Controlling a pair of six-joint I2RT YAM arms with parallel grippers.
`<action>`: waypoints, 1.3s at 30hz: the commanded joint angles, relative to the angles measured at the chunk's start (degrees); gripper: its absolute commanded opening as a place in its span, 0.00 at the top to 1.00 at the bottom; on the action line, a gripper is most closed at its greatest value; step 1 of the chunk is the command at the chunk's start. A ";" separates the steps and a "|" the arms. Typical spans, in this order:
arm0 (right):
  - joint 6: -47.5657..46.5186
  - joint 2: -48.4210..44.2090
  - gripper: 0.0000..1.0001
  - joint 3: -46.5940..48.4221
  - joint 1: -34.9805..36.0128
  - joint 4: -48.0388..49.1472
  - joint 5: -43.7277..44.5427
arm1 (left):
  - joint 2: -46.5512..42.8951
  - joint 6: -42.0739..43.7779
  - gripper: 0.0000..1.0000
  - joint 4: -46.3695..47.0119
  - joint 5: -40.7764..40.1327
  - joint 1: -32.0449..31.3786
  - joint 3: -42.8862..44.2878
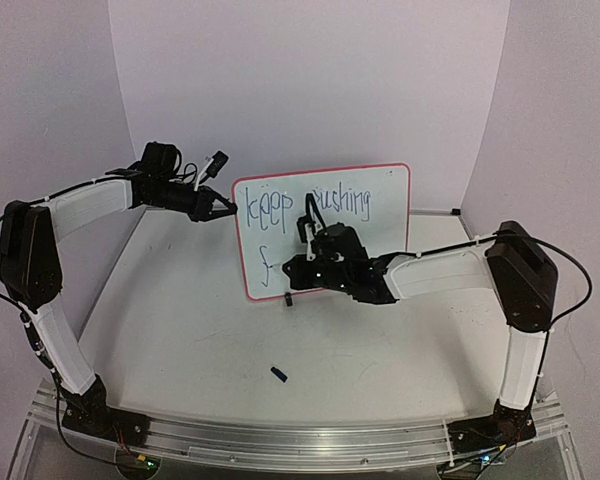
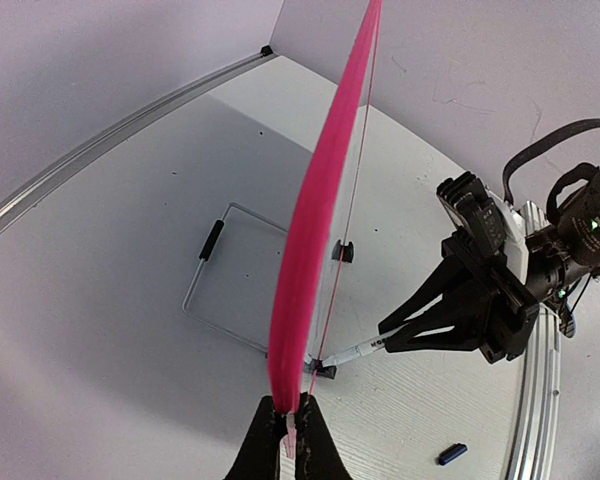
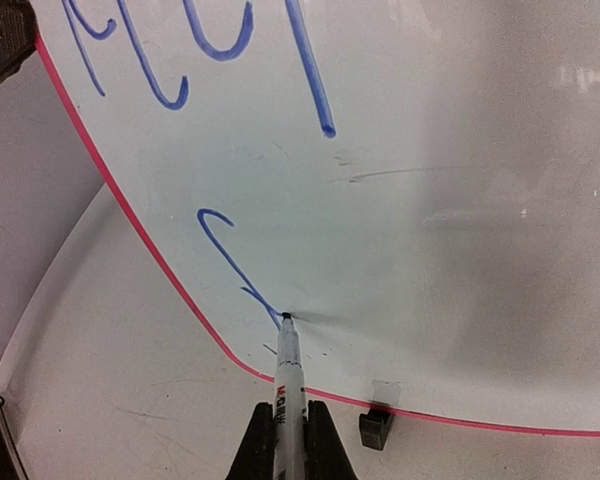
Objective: Write a sentence on the whiteboard
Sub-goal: Write a sentence on the whiteboard stand.
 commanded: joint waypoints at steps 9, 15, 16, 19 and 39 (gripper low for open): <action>-2.71 -7.46 1.00 -1.73 -0.46 2.05 -11.10 | -0.98 1.11 1.00 -4.66 -1.04 -1.32 0.91; -4.99 -9.78 1.00 -2.87 -0.57 1.59 -15.71 | -1.03 1.16 1.00 -4.66 -1.15 -1.32 0.85; -5.22 -9.89 1.00 -3.00 -0.62 1.27 -15.84 | -1.06 1.13 1.00 -4.68 -1.13 -1.30 0.86; -5.41 -9.89 1.00 -3.55 -1.43 0.70 -16.00 | -1.14 1.18 1.00 -4.66 -1.19 -1.29 0.81; -5.87 -4.01 1.00 -0.36 -3.48 0.69 -12.02 | -0.88 1.30 1.00 -4.79 -1.47 -1.31 0.86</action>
